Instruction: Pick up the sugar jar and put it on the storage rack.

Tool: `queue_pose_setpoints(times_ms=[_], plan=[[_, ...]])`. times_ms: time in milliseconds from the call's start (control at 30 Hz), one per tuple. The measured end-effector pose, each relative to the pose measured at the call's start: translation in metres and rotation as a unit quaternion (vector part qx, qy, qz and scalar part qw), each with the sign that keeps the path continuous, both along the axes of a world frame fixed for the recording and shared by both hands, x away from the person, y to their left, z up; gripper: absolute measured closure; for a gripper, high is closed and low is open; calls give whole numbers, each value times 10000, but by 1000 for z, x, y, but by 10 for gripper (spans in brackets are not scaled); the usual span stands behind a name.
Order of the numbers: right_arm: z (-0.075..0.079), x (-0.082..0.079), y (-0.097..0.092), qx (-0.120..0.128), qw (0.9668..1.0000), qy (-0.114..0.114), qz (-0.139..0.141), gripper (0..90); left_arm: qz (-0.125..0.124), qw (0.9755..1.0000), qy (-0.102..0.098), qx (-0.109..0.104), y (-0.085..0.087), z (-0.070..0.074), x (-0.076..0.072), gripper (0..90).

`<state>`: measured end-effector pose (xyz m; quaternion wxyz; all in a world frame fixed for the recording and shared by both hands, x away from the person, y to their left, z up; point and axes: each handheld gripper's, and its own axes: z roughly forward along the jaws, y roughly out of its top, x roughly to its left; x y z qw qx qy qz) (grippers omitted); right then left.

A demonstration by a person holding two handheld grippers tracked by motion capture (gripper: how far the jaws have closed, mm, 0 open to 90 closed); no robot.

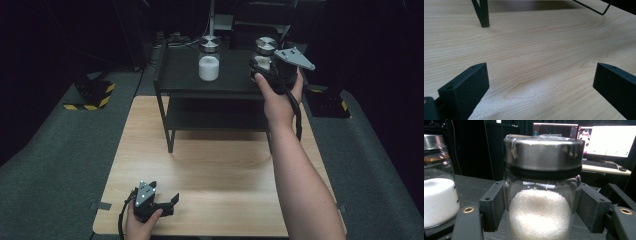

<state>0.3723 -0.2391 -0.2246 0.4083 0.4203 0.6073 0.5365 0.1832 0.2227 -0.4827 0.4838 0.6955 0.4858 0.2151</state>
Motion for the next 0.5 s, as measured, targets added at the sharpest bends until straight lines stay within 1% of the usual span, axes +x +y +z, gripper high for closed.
queue_pose_setpoints(times_ms=[67, 367, 500], plan=[[-2, 1, -2, 59, 10000, -8, 20, 303, -3, 10000, 2, -5, 0, 0, 0, 8], [-3, 1, -3, 76, 10000, -29, 41, 303, -8, 10000, 5, -2, 0, 0, 0, 8], [-1, 1, -4, 68, 10000, 0, 51, 303, -6, 10000, 6, 1, 0, 0, 0, 8]])
